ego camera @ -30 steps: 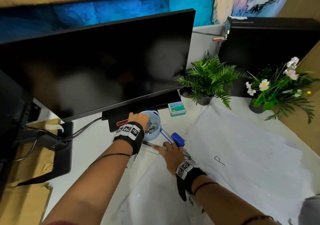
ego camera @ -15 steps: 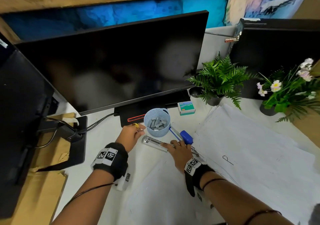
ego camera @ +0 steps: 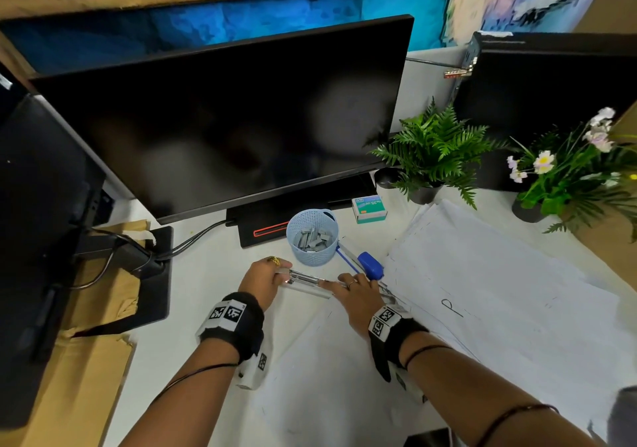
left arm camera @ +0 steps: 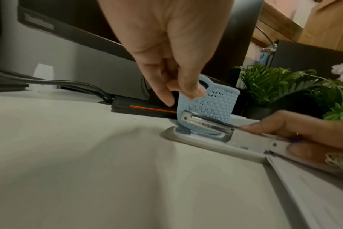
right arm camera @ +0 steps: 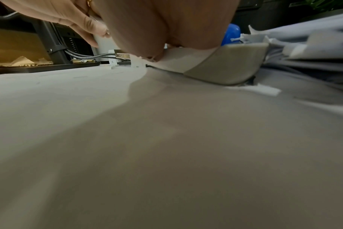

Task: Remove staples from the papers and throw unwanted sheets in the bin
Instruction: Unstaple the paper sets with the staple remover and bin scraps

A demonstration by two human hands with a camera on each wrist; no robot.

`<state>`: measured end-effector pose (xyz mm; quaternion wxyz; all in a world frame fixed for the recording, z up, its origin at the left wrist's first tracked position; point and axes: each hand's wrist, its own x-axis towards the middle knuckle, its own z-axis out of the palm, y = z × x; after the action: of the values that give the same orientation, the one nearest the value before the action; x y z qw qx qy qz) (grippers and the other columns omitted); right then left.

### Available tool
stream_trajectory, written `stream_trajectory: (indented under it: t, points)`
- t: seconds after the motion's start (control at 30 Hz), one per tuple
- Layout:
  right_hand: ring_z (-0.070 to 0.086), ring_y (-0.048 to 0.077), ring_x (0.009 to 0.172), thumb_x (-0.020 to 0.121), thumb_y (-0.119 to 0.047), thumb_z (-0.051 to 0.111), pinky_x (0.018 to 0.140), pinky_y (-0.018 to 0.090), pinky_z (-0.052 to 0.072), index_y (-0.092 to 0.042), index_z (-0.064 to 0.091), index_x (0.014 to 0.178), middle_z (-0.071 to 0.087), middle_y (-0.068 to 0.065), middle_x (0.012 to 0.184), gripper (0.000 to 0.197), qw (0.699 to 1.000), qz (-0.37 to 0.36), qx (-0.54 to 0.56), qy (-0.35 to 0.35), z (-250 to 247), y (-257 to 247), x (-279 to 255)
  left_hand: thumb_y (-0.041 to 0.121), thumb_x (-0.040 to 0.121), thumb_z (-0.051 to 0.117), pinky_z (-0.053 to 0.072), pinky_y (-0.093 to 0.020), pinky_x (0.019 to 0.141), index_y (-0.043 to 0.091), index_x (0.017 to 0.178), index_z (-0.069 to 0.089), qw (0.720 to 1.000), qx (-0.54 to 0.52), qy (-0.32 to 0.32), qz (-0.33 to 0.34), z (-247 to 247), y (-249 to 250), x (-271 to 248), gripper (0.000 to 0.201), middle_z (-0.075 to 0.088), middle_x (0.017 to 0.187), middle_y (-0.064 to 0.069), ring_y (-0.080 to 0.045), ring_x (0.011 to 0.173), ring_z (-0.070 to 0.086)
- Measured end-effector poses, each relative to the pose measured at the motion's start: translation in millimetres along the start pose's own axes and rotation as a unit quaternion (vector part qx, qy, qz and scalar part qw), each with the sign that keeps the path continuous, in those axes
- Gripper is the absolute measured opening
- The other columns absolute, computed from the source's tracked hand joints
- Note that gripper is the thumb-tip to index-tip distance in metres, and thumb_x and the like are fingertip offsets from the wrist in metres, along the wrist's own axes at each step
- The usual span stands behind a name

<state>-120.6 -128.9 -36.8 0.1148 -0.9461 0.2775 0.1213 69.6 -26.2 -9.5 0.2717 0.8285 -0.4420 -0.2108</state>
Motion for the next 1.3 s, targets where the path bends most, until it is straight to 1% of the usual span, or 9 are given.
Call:
stream_trajectory:
  t: [0.13,0.23,0.47,0.6,0.73,0.9,1.1,1.23,1.3]
  points:
    - [0.032,0.025,0.127,0.08,0.002,0.054,0.102,0.042,0.031,-0.044,0.014,0.145,0.03,-0.001,0.145,0.089,1.0,0.003,0.006,-0.003,-0.6,0.1,-0.5,0.003,0.087,0.06,0.042,-0.028,0.091,0.006,0.104,0.07,0.997,0.063,0.007,0.05,7.5,0.4,-1.2,0.02,0.063,0.104,-0.007,-0.023,0.105,0.051]
    - [0.032,0.025,0.127,0.079,0.002,0.055,0.101,0.042,0.031,-0.043,0.014,0.145,0.029,0.0,0.145,0.09,1.0,0.002,0.006,-0.005,-0.8,0.4,0.0,-0.001,0.087,0.059,0.04,-0.023,0.09,0.004,0.105,0.069,0.997,0.061,0.013,0.051,12.0,2.0,0.2,0.022,0.063,0.107,-0.009,-0.023,0.106,0.052]
    - [0.031,0.025,0.128,0.079,0.003,0.056,0.103,0.043,0.03,-0.043,0.012,0.145,0.029,0.0,0.146,0.091,1.0,0.003,0.002,-0.01,-1.0,0.8,0.2,-0.004,0.085,0.059,0.04,-0.023,0.091,0.003,0.105,0.069,0.997,0.064,0.004,0.053,17.3,-0.9,7.1,0.024,0.063,0.104,-0.01,-0.024,0.104,0.053]
    - [0.031,0.025,0.129,0.08,0.002,0.054,0.103,0.042,0.028,-0.043,0.014,0.145,0.029,0.001,0.146,0.089,1.0,0.007,0.005,-0.007,0.2,0.4,0.5,-0.004,0.085,0.06,0.031,-0.01,0.082,0.004,0.105,0.07,0.996,0.061,-0.002,0.059,18.9,-3.3,10.5,0.024,0.063,0.103,-0.01,-0.021,0.101,0.051]
    - [0.03,0.026,0.129,0.08,0.002,0.055,0.103,0.043,0.029,-0.043,0.014,0.145,0.029,0.001,0.146,0.089,1.0,0.004,0.003,-0.004,0.5,0.5,0.3,-0.004,0.086,0.057,0.027,0.0,0.079,0.005,0.104,0.071,0.997,0.033,-0.025,0.062,16.6,-6.3,12.9,0.024,0.061,0.101,-0.008,-0.012,0.094,0.043]
    - [0.03,0.026,0.129,0.08,0.002,0.057,0.103,0.044,0.029,-0.043,0.013,0.145,0.029,0.002,0.146,0.09,1.0,0.002,0.0,-0.007,0.5,0.4,0.5,-0.008,0.082,0.06,0.035,-0.009,0.08,0.004,0.099,0.072,0.998,-0.022,-0.044,0.038,12.0,-9.3,15.8,0.024,0.064,0.096,-0.009,-0.014,0.09,0.052]
    - [0.031,0.026,0.129,0.079,0.002,0.058,0.103,0.044,0.029,-0.043,0.013,0.145,0.03,0.002,0.145,0.091,1.0,-0.001,-0.001,-0.008,1.6,0.5,1.0,-0.008,0.083,0.059,0.034,0.0,0.071,0.003,0.098,0.072,0.998,-0.028,-0.044,0.042,11.7,-12.9,17.4,0.022,0.066,0.096,-0.01,-0.014,0.085,0.055]
    - [0.03,0.026,0.13,0.08,0.001,0.058,0.104,0.045,0.029,-0.042,0.013,0.145,0.029,0.003,0.146,0.09,1.0,-0.004,-0.002,-0.009,1.3,1.2,0.5,-0.007,0.084,0.058,0.036,-0.007,0.077,0.007,0.099,0.072,0.998,-0.001,-0.043,0.056,13.5,-15.7,17.2,0.025,0.066,0.099,-0.01,-0.015,0.086,0.057]
    - [0.03,0.025,0.13,0.08,0.001,0.058,0.103,0.044,0.03,-0.042,0.013,0.145,0.03,0.003,0.145,0.09,1.0,-0.005,-0.002,-0.006,1.4,1.1,0.3,-0.01,0.085,0.056,0.036,-0.003,0.077,0.007,0.1,0.071,0.997,0.006,-0.044,0.063,13.5,-17.7,17.6,0.027,0.065,0.101,-0.011,-0.013,0.083,0.058]
